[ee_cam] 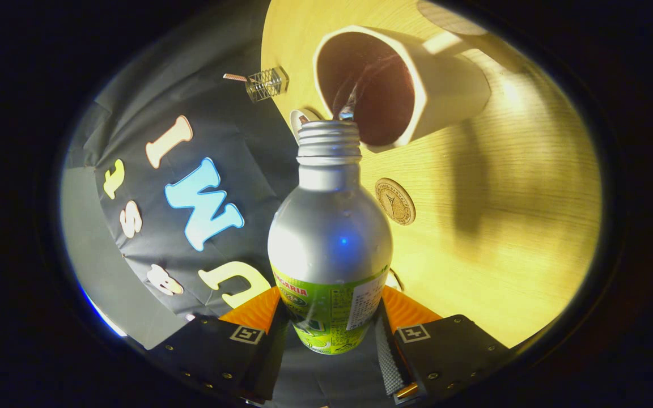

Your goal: Take the bottle from table, then pour the juice into the cup, finally place the bottle on the coaster

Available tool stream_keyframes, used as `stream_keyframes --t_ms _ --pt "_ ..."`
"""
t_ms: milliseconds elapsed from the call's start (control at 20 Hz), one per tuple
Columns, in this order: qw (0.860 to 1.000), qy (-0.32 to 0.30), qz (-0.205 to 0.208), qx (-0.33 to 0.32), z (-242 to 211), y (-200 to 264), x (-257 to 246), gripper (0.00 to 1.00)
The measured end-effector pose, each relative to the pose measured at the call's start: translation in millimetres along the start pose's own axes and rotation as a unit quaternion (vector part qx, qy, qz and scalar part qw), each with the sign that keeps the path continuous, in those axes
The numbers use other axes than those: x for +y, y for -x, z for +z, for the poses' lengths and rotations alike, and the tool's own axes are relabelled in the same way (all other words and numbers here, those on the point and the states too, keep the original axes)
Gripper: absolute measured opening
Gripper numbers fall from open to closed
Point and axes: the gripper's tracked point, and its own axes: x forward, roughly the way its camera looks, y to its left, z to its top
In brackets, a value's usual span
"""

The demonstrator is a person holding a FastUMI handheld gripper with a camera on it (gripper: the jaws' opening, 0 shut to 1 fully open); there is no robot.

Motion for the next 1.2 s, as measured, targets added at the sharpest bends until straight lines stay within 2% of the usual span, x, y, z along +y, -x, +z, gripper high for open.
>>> stream_keyframes --t_ms 700,1200 --pt "0.994 -0.104 0.036 -0.023 14.8 6.2 33.6 0.70" --pt "0.989 -0.138 0.040 -0.030 13.0 7.2 41.0 0.70"
